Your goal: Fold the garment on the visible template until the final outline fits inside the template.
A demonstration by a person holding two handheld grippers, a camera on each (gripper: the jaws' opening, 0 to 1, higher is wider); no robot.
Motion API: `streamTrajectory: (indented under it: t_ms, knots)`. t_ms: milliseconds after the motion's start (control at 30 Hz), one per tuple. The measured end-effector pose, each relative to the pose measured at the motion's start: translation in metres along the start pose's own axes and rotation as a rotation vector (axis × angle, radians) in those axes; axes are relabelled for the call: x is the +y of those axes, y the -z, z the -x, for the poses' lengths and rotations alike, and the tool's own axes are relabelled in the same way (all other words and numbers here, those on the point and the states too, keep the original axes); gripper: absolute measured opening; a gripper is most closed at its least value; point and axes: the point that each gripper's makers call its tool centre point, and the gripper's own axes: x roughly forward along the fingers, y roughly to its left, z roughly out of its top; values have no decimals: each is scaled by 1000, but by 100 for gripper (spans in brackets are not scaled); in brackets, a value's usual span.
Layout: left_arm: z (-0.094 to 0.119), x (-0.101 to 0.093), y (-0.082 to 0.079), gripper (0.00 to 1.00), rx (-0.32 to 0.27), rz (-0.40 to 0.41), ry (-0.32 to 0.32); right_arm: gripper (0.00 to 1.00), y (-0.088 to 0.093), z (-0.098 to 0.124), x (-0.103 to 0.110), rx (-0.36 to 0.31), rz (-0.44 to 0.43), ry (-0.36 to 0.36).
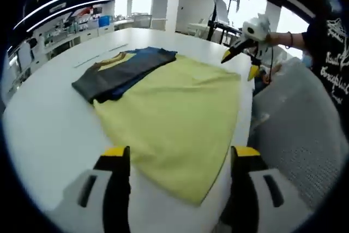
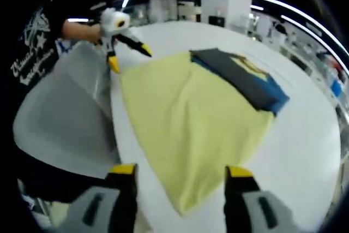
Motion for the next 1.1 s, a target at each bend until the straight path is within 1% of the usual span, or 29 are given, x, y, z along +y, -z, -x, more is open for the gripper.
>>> streamTrajectory:
  t_ms: [67, 100, 233, 300, 333, 367, 533, 633, 667, 700, 767, 800, 900, 933, 1100]
  knots:
    - [1, -1, 6, 67, 41, -71, 4, 57, 3, -2, 0, 10, 15, -4]
    - [0, -3, 8, 65, 49, -84, 7, 56, 5, -2, 1, 14, 21, -6]
    - [0, -5, 13, 58, 72, -109, 11, 52, 9, -4, 0, 24, 24, -11]
    - [-1, -8, 15, 57, 83, -118, 17, 50, 10, -5, 1, 30, 31, -14]
    - [-1, -8, 17, 56, 99, -145, 17, 50, 11, -5, 1, 37, 36, -15]
    - [-1, -9, 20, 55, 111, -154, 18, 49, 12, -5, 1, 43, 39, -17]
    - [0, -12, 26, 51, 149, -188, 28, 47, 15, -5, 0, 60, 42, -12]
    - [1, -13, 33, 50, 193, -225, 35, 45, 16, -5, -1, 71, 51, -7]
    - [0, -14, 31, 49, 174, -212, 33, 45, 17, -5, -1, 78, 56, -7]
    - [2, -12, 32, 48, 183, -218, 32, 44, 19, -6, -1, 89, 64, -6]
    - [2, -10, 32, 48, 181, -215, 26, 42, 22, -6, -2, 110, 75, -4]
    - [2, -10, 32, 47, 181, -217, 25, 42, 22, -6, -2, 111, 77, -3]
    - [2, -10, 33, 41, 191, -211, 31, 40, 22, -5, -3, 110, 75, -2]
    - [3, -11, 33, 39, 198, -195, 37, 39, 22, -5, -4, 110, 76, -2]
    - [2, -11, 33, 33, 207, -203, 45, 32, 21, -5, -8, 110, 83, -5]
